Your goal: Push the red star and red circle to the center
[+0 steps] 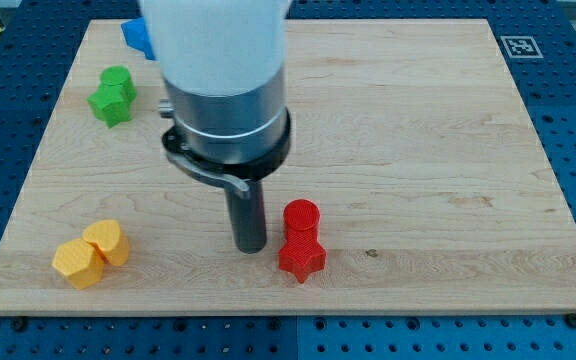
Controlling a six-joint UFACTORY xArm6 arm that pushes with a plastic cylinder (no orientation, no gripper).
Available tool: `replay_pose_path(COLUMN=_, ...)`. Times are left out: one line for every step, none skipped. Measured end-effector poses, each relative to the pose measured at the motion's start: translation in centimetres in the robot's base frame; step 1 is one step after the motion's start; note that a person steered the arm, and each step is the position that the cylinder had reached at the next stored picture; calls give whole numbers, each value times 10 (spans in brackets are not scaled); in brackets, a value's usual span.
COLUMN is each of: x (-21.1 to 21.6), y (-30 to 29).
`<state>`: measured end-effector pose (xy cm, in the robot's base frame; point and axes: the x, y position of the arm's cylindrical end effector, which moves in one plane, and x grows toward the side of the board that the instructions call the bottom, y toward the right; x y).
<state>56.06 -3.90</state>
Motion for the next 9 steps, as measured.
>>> replay_pose_path(x=0, y=-4)
replay_pose_path(x=16, y=-17)
replay_pose_path(x=42, y=-12)
replay_pose_path(x=58, y=24)
replay_pose_path(x=58, y=59)
replay_pose_path(x=58, y=57)
replay_pose_path(x=46, y=52)
replay_pose_path(x=31, y=52)
replay_pose_path(x=19, y=52)
